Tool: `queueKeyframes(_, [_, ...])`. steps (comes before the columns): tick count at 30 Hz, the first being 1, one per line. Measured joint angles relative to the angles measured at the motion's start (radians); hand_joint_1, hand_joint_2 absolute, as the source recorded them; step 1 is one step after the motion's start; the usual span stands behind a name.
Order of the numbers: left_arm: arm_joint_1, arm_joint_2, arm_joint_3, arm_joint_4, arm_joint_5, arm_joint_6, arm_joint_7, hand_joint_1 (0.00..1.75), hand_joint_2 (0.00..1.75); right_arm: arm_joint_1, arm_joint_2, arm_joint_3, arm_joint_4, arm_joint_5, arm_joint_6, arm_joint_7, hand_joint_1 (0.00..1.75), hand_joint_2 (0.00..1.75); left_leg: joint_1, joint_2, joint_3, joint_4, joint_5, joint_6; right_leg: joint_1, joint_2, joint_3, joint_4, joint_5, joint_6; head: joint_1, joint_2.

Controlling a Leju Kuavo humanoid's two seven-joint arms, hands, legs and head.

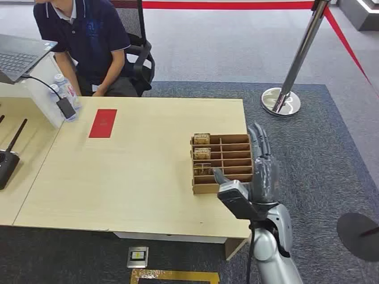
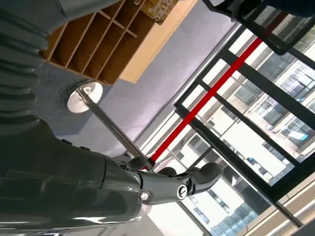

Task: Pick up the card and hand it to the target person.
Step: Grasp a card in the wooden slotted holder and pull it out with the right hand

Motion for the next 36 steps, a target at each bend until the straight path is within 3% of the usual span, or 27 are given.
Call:
queueKeyframes(14, [-0.004, 0.000, -0.008, 0.000, -0.010, 0.000, 0.017, 0.00, 0.00, -0.190, -0.026, 0.216, 0.297, 0.304, -0.096, 0.181, 0.00, 1.75, 0.000, 0.000, 0.000, 0.000, 0.001, 0.000, 0.001, 0.000, 0.000, 0.000, 0.000, -0.001, 0.000, 0.000])
queueKeyframes(21, [-0.003, 0.000, -0.019, 0.000, -0.021, 0.000, 0.025, 0.00, 0.00, -0.249, -0.020, 0.265, 0.429, 0.324, -0.109, 0.232, 0.00, 1.75, 0.000, 0.000, 0.000, 0.000, 0.001, 0.000, 0.001, 0.000, 0.000, 0.000, 0.000, -0.001, 0.000, 0.000])
queueKeyframes(30, [-0.002, 0.001, -0.033, 0.000, -0.048, -0.004, 0.039, 0.00, 0.00, -0.241, -0.026, 0.261, 0.483, 0.324, -0.143, 0.282, 0.00, 1.75, 0.000, 0.000, 0.000, 0.000, 0.001, 0.000, 0.001, 0.000, 0.000, 0.000, 0.000, -0.001, 0.000, 0.000])
queueKeyframes(32, [-0.001, 0.003, -0.040, 0.000, -0.055, -0.008, 0.039, 0.00, 0.00, -0.232, -0.029, 0.254, 0.487, 0.332, -0.147, 0.290, 0.10, 1.75, 0.000, 0.000, 0.000, 0.000, 0.001, 0.000, 0.001, 0.000, 0.000, 0.000, 0.000, -0.001, 0.000, 0.000])
queueKeyframes(36, [-0.001, 0.005, -0.050, 0.000, -0.064, -0.012, 0.041, 0.00, 0.00, -0.219, -0.032, 0.243, 0.495, 0.350, -0.148, 0.307, 1.09, 1.75, 0.000, 0.000, 0.000, 0.000, 0.001, 0.000, 0.001, 0.000, 0.000, 0.000, 0.000, -0.001, 0.000, 0.000])
